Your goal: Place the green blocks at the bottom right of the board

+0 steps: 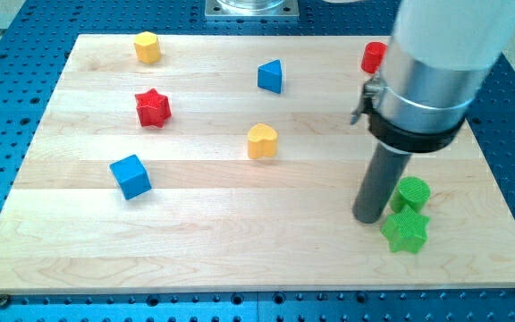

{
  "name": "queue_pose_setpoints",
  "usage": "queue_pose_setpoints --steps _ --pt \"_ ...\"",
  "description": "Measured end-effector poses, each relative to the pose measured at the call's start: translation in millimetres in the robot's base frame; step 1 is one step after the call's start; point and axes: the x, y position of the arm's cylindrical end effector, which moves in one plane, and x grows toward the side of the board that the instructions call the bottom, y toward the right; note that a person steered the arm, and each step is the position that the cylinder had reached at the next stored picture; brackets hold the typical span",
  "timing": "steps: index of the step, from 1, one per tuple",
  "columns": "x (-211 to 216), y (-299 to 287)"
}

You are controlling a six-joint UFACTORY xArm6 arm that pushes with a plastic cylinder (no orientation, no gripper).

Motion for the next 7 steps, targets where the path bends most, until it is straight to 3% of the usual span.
queue_pose_setpoints --steps 1,2,3,4,6,7 --pt "31 38" --pt "31 38" --pt "62 9" --pt "72 41" --pt "63 45" --pt "30 -10"
